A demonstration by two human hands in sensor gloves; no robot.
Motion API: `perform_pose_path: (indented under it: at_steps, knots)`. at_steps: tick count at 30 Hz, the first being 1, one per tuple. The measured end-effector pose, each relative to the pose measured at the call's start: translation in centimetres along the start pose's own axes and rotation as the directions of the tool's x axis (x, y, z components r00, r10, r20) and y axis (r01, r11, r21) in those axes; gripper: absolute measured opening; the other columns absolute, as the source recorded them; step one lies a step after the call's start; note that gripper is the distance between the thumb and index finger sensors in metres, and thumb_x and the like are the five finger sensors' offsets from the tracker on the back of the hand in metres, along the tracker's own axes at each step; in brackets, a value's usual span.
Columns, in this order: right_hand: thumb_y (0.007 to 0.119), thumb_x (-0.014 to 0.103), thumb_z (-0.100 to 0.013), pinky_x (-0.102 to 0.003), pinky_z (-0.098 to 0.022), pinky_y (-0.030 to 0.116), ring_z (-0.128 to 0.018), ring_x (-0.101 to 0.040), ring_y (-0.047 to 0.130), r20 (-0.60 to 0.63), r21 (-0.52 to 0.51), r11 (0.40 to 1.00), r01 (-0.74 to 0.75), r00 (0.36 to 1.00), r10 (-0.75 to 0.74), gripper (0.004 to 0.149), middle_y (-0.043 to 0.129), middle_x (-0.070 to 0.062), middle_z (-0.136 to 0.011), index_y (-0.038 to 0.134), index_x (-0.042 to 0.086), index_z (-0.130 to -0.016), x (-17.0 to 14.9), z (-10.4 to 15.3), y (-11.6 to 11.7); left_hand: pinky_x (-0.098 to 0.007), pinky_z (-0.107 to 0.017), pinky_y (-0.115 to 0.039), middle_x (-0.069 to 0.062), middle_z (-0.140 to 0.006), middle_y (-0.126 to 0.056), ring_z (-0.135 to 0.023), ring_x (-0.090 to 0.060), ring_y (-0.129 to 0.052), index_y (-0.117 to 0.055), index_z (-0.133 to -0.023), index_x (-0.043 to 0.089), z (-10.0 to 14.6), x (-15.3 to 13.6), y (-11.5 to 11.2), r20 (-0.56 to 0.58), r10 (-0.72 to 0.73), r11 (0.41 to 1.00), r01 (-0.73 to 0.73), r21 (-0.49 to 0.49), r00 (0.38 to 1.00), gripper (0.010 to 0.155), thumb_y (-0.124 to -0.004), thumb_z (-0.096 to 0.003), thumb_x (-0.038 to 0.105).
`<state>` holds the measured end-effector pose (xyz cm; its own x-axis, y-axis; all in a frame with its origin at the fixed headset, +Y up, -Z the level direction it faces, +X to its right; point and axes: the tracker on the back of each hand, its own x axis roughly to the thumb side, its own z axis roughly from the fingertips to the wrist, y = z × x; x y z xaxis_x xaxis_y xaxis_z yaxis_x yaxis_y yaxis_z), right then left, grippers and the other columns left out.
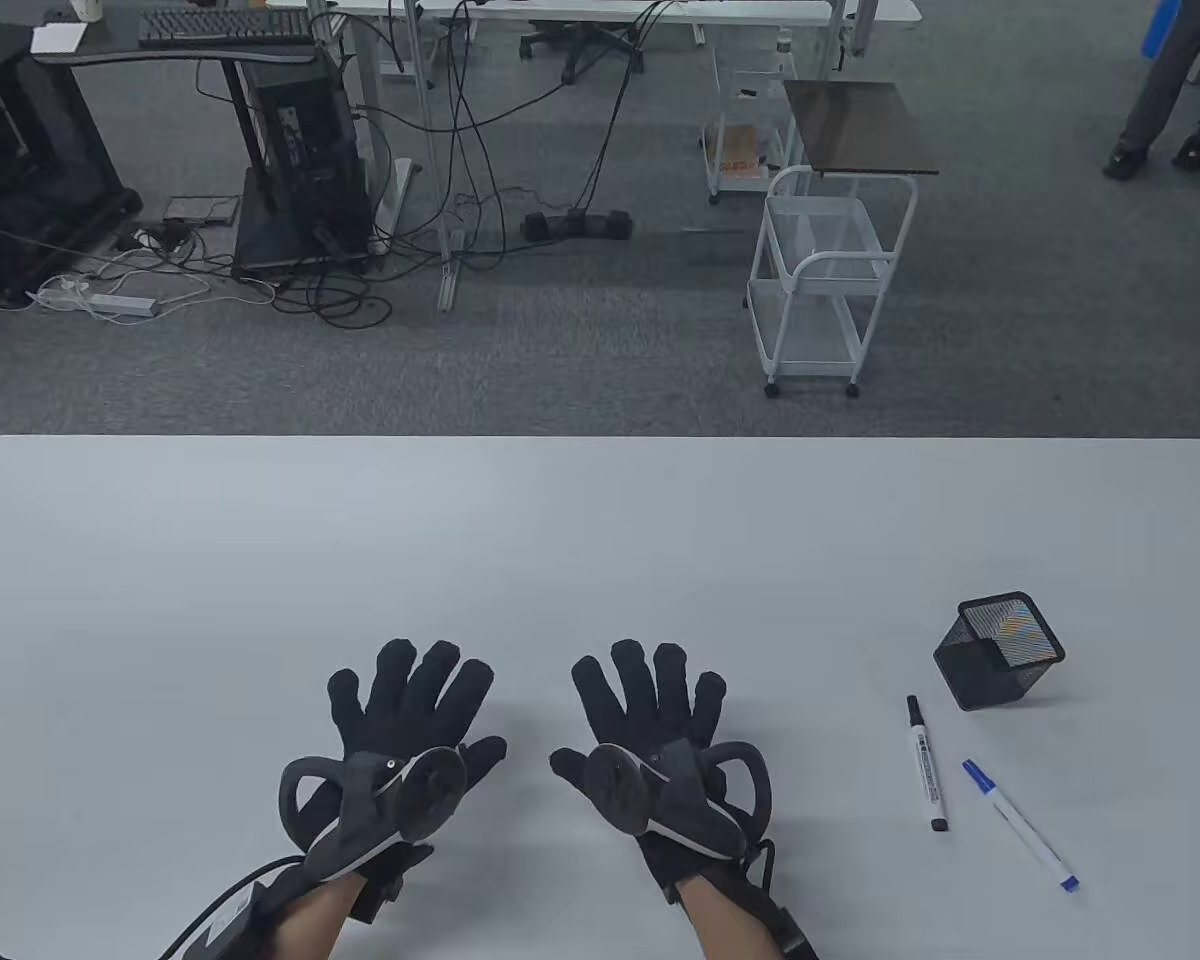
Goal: Insert the markers into the pen holder
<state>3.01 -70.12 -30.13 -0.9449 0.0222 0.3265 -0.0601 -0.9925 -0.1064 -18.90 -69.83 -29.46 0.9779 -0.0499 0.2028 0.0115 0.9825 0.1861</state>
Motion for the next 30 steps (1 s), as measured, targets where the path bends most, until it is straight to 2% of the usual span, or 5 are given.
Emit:
perform_pose_path:
  at_steps: [9, 19, 23, 26, 30]
  knots:
    - [0.054, 0.067, -0.058, -0.078, -0.071, 0.023, -0.114, -0.060, 0.026, -0.001, 0.004, 1.000, 0.000, 1.000, 0.000, 0.082, 0.020, -0.021, -0.129, 0.027, 0.024, -0.123, 0.0, 0.0, 0.0, -0.077, -0.081, -0.030, 0.005, -0.134, -0.037, -0.128, -0.042, -0.035, -0.036, -0.120, 0.045, 0.0, 0.0, 0.0, 0.002, 0.001, 1.000, -0.001, -0.004, 1.000, 0.072, -0.056, -0.0549, 0.070]
    - [0.054, 0.067, -0.058, -0.078, -0.071, 0.024, -0.114, -0.060, 0.026, -0.013, -0.023, 1.000, 0.014, 1.000, -0.014, 0.082, 0.020, -0.021, -0.129, 0.027, 0.024, -0.122, -0.3, 0.2, -0.6, -0.078, -0.081, -0.031, 0.003, -0.132, -0.041, -0.126, -0.042, -0.041, -0.038, -0.120, 0.043, 0.4, -0.8, 1.1, 0.001, 0.013, 1.000, -0.013, 0.012, 1.000, 0.075, -0.058, -0.0534, 0.070]
    - [0.054, 0.067, -0.058, -0.078, -0.071, 0.024, -0.114, -0.060, 0.027, -0.018, -0.035, 0.999, 0.023, 1.000, -0.023, 0.082, 0.020, -0.021, -0.129, 0.027, 0.024, -0.123, -0.6, 0.3, -1.0, -0.077, -0.082, -0.034, 0.004, -0.127, -0.050, -0.124, -0.038, -0.051, -0.040, -0.120, 0.043, 0.6, -2.0, 1.9, -0.015, -0.001, 1.000, 0.001, -0.004, 1.000, 0.076, -0.062, -0.0523, 0.071]
    - [0.055, 0.067, -0.058, -0.079, -0.071, 0.024, -0.114, -0.060, 0.027, -0.022, -0.045, 0.998, 0.031, 0.999, -0.032, 0.082, 0.020, -0.021, -0.129, 0.028, 0.024, -0.122, -0.8, 0.4, -1.3, -0.078, -0.082, -0.035, 0.004, -0.123, -0.057, -0.121, -0.037, -0.058, -0.047, -0.119, 0.042, 0.5, -3.1, 2.3, -0.039, -0.028, 0.997, 0.025, -0.069, 0.999, 0.074, -0.067, -0.0525, 0.068]
    - [0.055, 0.067, -0.058, -0.079, -0.070, 0.024, -0.114, -0.060, 0.027, -0.029, -0.050, 0.998, 0.037, 0.999, -0.038, 0.082, 0.021, -0.021, -0.129, 0.028, 0.024, -0.123, -1.0, 0.4, -1.4, -0.079, -0.082, -0.035, 0.005, -0.122, -0.061, -0.119, -0.036, -0.061, -0.051, -0.118, 0.041, 0.2, -4.2, 1.9, -0.054, -0.097, 0.973, 0.083, -0.217, 0.994, 0.075, -0.073, -0.0510, 0.067]
